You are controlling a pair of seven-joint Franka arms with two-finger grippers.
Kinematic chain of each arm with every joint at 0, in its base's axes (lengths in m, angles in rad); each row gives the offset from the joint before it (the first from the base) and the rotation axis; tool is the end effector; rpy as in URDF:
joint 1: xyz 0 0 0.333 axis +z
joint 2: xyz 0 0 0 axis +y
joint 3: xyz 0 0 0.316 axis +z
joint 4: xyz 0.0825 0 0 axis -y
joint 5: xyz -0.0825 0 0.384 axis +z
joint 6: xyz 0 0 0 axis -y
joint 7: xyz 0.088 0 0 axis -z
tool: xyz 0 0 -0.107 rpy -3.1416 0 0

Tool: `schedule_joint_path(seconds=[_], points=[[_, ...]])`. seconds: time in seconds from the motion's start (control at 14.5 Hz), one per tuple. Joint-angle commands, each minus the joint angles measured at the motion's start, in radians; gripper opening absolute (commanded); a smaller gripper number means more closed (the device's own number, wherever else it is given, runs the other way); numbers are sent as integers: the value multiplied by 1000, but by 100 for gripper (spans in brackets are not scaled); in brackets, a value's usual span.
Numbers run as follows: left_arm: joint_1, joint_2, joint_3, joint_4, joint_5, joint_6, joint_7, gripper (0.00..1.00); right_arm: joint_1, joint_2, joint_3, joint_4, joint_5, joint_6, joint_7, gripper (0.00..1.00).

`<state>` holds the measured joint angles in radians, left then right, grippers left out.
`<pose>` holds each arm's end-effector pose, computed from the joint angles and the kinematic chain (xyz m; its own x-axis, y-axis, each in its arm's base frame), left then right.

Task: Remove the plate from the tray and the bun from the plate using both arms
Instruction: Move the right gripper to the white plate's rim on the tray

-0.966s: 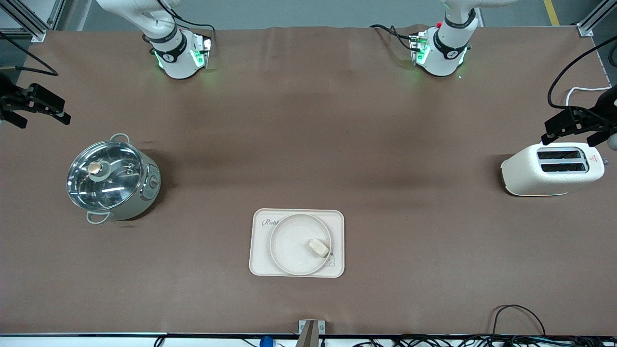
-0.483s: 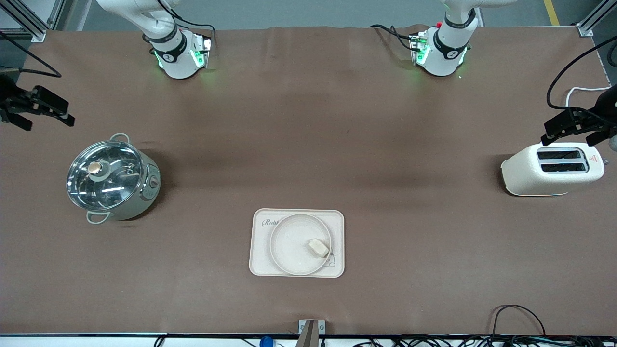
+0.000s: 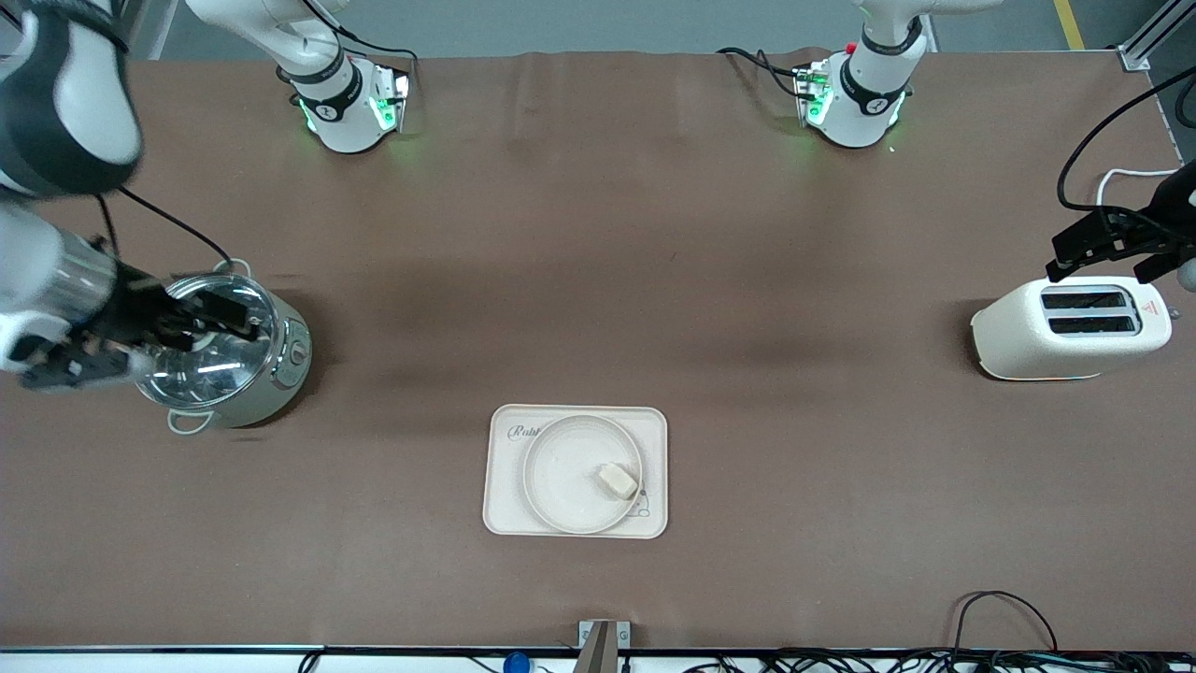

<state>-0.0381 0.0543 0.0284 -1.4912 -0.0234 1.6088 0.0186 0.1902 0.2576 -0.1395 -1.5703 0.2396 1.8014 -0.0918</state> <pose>0.5758 -0.0085 0.6351 0.9976 -0.0275 0.0637 -0.0289 -0.9994 0.0207 0.6356 0.0608 0.4934 0.9959 0.0898 -0.0105 0.0860 -0.9766 -0.1969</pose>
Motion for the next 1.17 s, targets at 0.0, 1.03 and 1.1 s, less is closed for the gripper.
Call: schedule_joint_path(seconds=[0.0,1.03,1.1], points=[[-2,7,1,23,0,-18,-5,100,70,66,-5,35,21,76,104,100],[7,7,1,23,2,-18,0,100,241,514,43,196,375,496,201,70],[6,9,1,23,2,-18,-2,100,248,541,43,223,385,496,201,67]])
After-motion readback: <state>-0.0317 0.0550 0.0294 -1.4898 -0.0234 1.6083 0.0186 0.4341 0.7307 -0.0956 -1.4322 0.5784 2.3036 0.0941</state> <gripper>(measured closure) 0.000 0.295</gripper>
